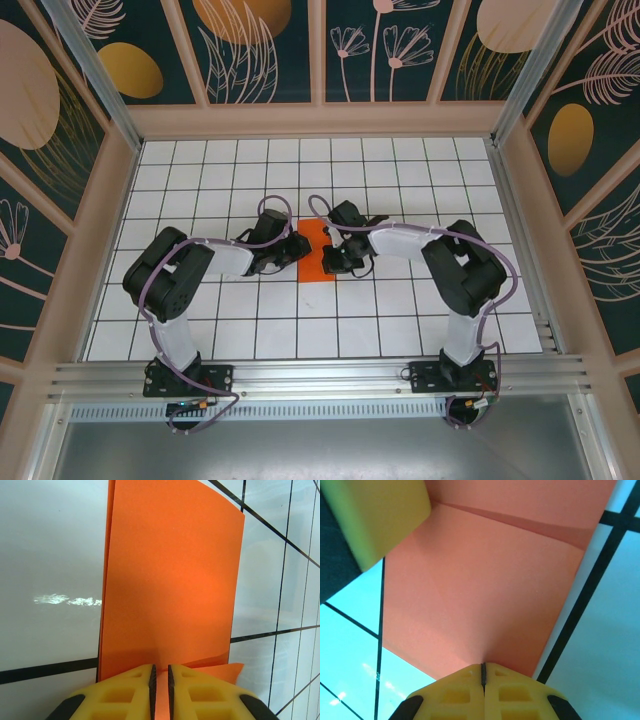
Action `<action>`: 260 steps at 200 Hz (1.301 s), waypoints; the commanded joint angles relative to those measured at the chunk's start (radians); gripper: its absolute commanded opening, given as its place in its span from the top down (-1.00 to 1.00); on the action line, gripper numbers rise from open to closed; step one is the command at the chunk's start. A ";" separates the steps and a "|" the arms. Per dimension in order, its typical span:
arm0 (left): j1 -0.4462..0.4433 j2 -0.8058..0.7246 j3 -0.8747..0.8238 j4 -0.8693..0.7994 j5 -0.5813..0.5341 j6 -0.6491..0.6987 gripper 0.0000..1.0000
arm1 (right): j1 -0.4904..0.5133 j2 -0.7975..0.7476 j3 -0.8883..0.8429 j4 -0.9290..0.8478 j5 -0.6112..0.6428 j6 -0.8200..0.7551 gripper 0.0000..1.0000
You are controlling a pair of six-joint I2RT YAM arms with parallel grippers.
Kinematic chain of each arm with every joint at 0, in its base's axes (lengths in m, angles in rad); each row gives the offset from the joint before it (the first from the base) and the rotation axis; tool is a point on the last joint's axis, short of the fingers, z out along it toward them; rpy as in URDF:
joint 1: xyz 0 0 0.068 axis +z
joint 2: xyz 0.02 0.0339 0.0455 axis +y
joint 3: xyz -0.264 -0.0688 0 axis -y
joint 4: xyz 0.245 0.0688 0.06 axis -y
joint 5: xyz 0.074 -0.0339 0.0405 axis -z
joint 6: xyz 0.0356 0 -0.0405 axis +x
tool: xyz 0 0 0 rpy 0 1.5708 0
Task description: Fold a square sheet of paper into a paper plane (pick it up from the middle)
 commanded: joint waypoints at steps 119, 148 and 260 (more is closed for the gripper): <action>0.011 0.097 -0.029 -0.100 -0.108 0.017 0.66 | 0.015 0.006 -0.093 -0.028 0.036 0.002 0.86; 0.010 0.104 -0.027 -0.101 -0.109 0.019 0.66 | 0.014 -0.046 -0.136 -0.045 0.038 0.007 0.86; 0.011 0.109 -0.018 -0.103 -0.108 0.025 0.65 | 0.006 -0.129 -0.247 -0.030 0.036 0.086 0.88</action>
